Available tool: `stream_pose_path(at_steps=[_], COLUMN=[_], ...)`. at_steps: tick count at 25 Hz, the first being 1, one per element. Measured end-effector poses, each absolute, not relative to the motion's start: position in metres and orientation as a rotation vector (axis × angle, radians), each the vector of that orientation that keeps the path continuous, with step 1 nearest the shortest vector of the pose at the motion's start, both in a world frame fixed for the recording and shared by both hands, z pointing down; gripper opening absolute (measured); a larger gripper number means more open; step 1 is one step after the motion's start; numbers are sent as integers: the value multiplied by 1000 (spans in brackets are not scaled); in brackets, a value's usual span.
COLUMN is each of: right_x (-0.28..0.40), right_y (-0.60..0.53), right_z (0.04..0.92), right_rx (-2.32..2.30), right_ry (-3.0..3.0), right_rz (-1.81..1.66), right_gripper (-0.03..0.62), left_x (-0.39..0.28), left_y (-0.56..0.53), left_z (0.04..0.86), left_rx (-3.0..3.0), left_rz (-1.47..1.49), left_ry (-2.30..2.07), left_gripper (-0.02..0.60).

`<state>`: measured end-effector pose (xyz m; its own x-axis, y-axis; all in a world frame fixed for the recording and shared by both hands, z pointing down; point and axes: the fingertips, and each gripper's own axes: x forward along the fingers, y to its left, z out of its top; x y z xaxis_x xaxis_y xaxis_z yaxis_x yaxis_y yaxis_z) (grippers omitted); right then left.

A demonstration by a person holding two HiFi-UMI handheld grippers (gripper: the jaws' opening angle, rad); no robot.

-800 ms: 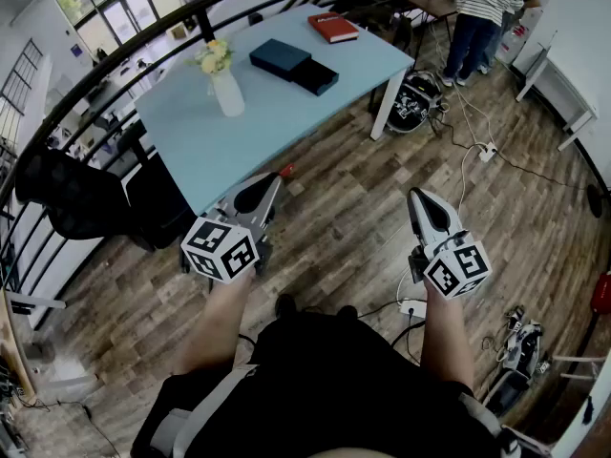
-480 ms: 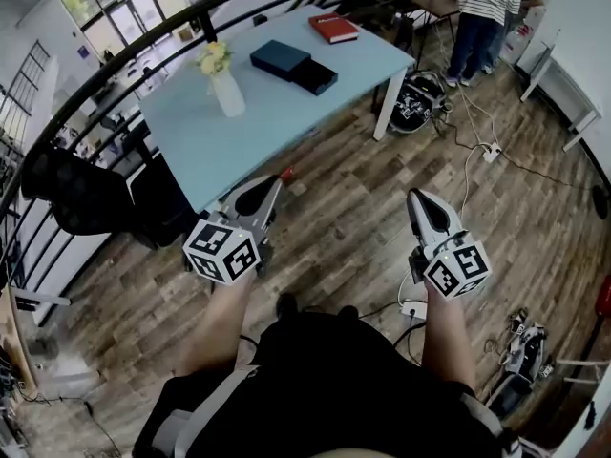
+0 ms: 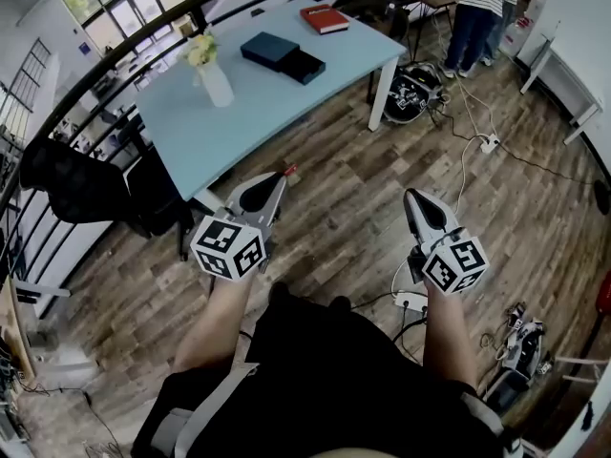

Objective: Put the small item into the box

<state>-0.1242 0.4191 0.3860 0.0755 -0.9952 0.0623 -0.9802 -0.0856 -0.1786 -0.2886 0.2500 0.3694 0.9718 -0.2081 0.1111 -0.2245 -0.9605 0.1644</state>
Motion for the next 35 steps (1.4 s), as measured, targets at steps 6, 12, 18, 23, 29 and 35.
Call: stream_pose_path(at_steps=[6, 12, 18, 23, 29, 35], right_x=[-124, -116, -109, -87, -63, -63], right_y=[422, 406, 365, 316, 241, 167], right_z=[412, 415, 426, 425, 413, 412], right_rx=[-2218, -2230, -2232, -2246, -2252, -2237], right_ry=[2062, 2071, 2095, 2094, 2090, 2110], right_rz=[-365, -384, -435, -445, -436, -454], right_gripper=[2, 0, 2, 2, 2, 2], left_x=[-282, -275, -269, -248, -222, -209], left_y=[259, 247, 205, 154, 82, 18], left_z=[400, 413, 421, 422, 417, 418], left_rx=[2923, 2891, 2880, 2873, 2875, 2871], left_rz=[223, 231, 217, 187, 174, 179], left_ry=[-339, -352, -379, -372, -349, -289], left_gripper=[18, 18, 18, 18, 18, 18])
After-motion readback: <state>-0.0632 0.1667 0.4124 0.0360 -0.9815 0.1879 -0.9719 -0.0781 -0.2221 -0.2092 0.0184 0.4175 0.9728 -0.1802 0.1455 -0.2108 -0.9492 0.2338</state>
